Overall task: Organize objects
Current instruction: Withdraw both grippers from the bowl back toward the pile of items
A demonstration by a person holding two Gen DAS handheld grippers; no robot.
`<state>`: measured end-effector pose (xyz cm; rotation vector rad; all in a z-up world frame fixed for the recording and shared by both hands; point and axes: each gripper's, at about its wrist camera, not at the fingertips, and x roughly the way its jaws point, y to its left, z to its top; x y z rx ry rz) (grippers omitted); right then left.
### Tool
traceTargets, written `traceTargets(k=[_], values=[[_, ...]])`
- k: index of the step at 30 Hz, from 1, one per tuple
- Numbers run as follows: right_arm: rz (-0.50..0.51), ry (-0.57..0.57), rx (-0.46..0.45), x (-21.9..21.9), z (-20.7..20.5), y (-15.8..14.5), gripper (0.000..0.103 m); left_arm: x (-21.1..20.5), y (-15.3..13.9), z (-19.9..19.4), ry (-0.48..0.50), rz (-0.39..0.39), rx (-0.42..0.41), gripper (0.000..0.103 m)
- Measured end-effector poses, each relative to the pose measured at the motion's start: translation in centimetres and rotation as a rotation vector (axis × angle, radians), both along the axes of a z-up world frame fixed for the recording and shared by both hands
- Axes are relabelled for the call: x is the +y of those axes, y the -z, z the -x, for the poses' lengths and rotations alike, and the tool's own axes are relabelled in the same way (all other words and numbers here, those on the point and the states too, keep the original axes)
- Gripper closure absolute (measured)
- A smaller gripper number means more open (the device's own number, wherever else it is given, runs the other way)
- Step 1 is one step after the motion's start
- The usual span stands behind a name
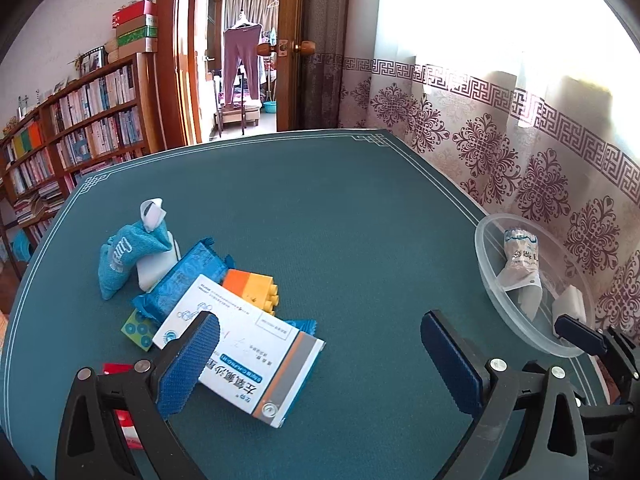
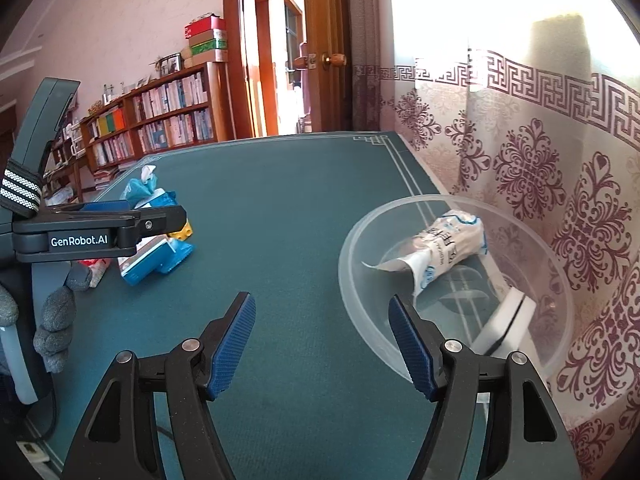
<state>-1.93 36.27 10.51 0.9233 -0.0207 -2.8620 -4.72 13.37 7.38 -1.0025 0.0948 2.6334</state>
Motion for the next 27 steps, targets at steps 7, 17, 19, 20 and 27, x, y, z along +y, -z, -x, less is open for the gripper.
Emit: traceTargets(k=[7, 17, 19, 20, 27], values=[[0.034, -0.093, -0.042, -3.1, 1.9, 0.3, 0.031, -4.5, 0.1, -0.2, -0.09, 0.001, 0.002, 0.001], [0.031, -0.192, -0.04, -7.9, 4.5, -0.1, 0.031, -10.7, 1.7, -0.2, -0.22, 0.033, -0.033, 0.001], [0.029, -0.212, -0.039, -8.9, 4.8, -0.1, 0.031, -11.6, 2.3, -0.2, -0.238, 0.04, -0.048, 0.001], [0.029, -0.221, -0.04, -9.3, 5.1, -0.1, 0.031, -12.0, 2.6, -0.2, -0.243, 0.042, -0.055, 0.001], [0.017, -0.282, -0.051, -11.7, 6.3, 0.3, 0.031, -13.0, 4.6, 0.2, -0.255, 0.048, -0.103, 0.001]])
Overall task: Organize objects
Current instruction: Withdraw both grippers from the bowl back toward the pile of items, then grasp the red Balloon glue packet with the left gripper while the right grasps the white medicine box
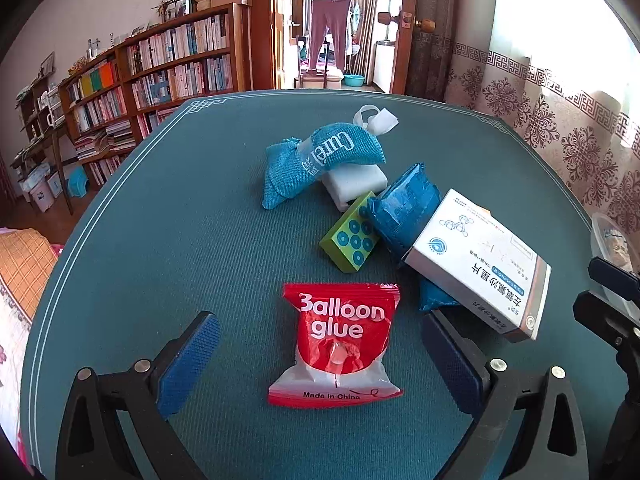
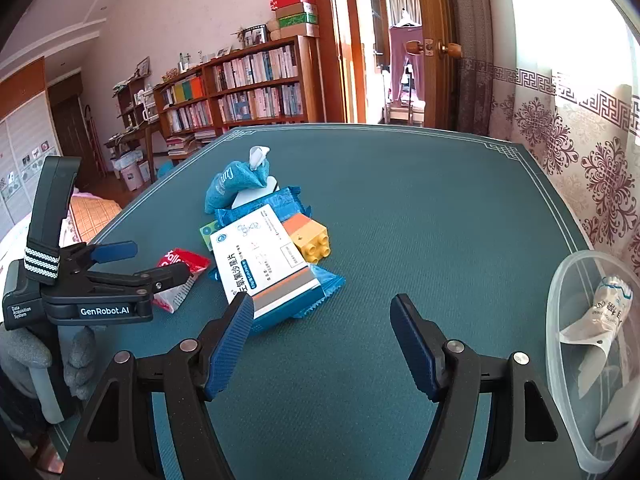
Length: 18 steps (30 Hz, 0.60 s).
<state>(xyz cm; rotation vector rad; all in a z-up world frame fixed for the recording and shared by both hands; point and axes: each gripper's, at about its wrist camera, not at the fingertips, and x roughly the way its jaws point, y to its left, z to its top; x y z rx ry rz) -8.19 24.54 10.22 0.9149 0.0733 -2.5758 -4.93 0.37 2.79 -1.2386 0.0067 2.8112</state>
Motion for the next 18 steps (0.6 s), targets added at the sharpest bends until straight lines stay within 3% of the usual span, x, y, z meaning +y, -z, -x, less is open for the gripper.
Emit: traceTargets(k=[4, 13, 15, 18], values=[[-0.004, -0.021, -0.008, -0.9, 0.8, 0.2, 0.031, 0.2, 0.6, 0.1, 0.013, 0.011, -0.02, 0.004], [0.008, -0.073, -0.034, -2.7, 2.4, 0.6, 0.031, -0.3, 1.2, 0.2, 0.028, 0.001, -0.061, 0.036], [-0.003, -0.099, -0.029, -3.5, 2.6, 0.6, 0.031, -0.4, 1.1, 0.1, 0.035, -0.004, -0.059, 0.05], [-0.027, -0.141, -0.028, -4.6, 3.1, 0.7, 0.031, -0.3, 0.9, 0.1, 0.032, -0.007, -0.056, 0.055]])
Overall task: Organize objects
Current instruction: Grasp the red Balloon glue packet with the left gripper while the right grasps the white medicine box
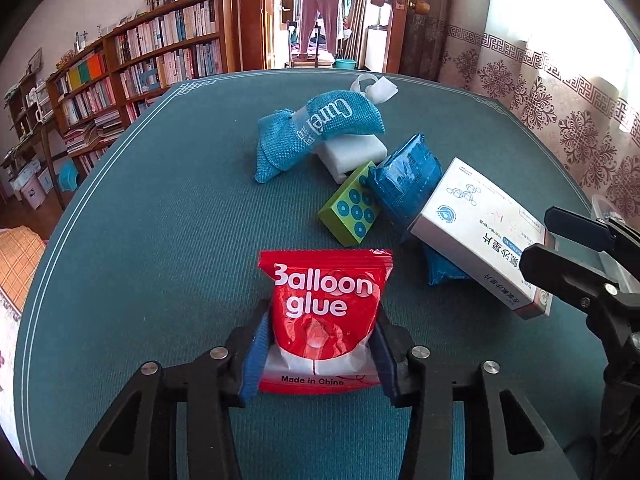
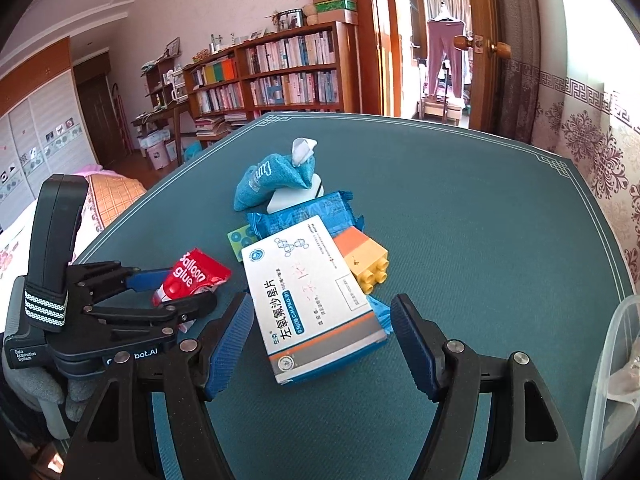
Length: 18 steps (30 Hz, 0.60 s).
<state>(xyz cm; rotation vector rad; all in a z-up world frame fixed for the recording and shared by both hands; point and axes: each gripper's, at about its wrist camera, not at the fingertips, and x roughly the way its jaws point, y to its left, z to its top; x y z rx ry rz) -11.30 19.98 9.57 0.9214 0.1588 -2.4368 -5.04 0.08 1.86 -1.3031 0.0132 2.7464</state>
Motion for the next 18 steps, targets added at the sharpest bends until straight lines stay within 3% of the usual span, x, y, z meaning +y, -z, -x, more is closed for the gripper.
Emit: traceTargets(k=[4, 12, 18], values=[[-0.04, -0.045, 0.008, -1.2, 0.4, 0.3, 0.025, -0.4, -0.2, -0.1, -0.006, -0.004, 0.008, 0.058], [-0.091, -0.056, -0.003, -2.1, 0.9, 1.7, 0.025, -0.3, -0.8, -0.2, -0.002, -0.008, 0.027, 0.058], [-0.087, -0.038, -0.006, -1.7, 0.6, 2.0, 0.035, -0.3, -0.8, -0.3, 0.0, -0.005, 0.027, 0.058]])
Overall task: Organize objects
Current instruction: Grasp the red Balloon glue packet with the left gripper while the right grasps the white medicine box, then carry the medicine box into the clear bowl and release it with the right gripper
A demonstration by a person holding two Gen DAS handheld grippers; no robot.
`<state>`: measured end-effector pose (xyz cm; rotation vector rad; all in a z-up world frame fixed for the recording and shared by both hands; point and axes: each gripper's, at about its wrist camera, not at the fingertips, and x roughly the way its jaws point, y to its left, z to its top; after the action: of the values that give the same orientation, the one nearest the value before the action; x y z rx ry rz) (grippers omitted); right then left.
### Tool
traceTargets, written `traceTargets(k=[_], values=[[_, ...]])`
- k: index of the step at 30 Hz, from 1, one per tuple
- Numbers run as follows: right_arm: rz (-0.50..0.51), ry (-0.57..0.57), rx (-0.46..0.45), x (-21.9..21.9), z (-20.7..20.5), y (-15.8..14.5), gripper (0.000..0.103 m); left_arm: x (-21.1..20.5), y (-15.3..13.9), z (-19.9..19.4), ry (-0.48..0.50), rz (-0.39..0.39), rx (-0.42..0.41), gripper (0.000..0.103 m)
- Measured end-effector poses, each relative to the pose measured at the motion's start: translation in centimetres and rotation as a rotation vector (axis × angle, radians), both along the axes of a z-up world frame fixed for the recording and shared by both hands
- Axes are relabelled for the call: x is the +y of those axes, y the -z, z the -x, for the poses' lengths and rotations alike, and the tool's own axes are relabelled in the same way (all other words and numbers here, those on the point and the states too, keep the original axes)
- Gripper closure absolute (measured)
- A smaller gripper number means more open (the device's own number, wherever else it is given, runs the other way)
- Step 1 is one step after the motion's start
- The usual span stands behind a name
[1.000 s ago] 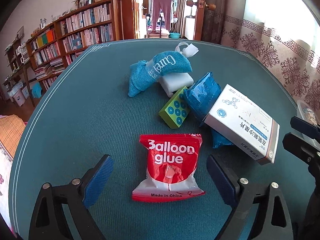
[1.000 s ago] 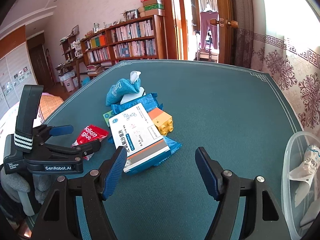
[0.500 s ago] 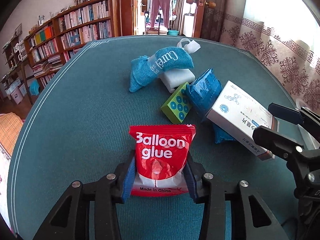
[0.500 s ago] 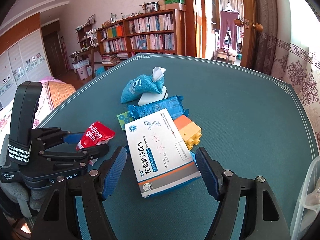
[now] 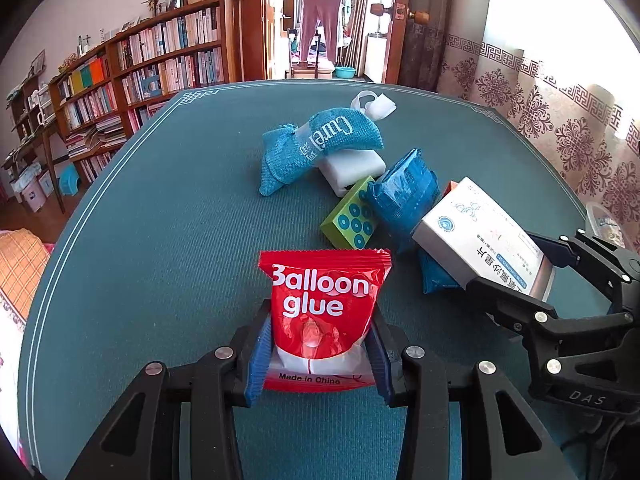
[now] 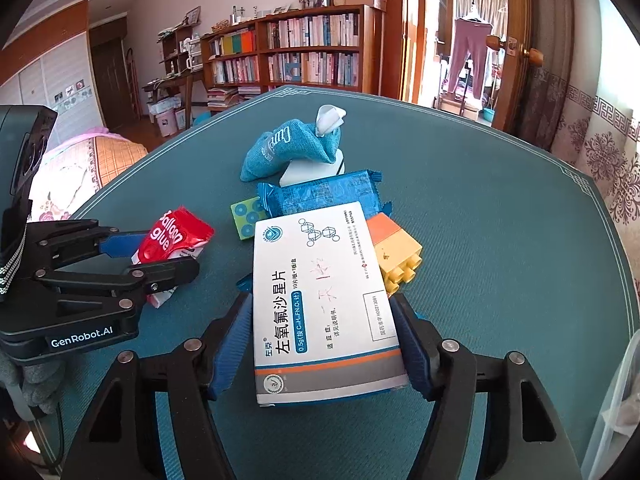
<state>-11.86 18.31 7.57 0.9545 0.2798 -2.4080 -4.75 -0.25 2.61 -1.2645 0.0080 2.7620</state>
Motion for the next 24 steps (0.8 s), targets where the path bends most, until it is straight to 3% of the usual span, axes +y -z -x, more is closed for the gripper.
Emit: traceTargets(k=[24], values=[[0.132, 0.126, 0.015, 5.1, -3.0, -2.5, 0.036, 1.6, -0.6, -0.9, 0.047, -0.001, 0.015, 0.058]])
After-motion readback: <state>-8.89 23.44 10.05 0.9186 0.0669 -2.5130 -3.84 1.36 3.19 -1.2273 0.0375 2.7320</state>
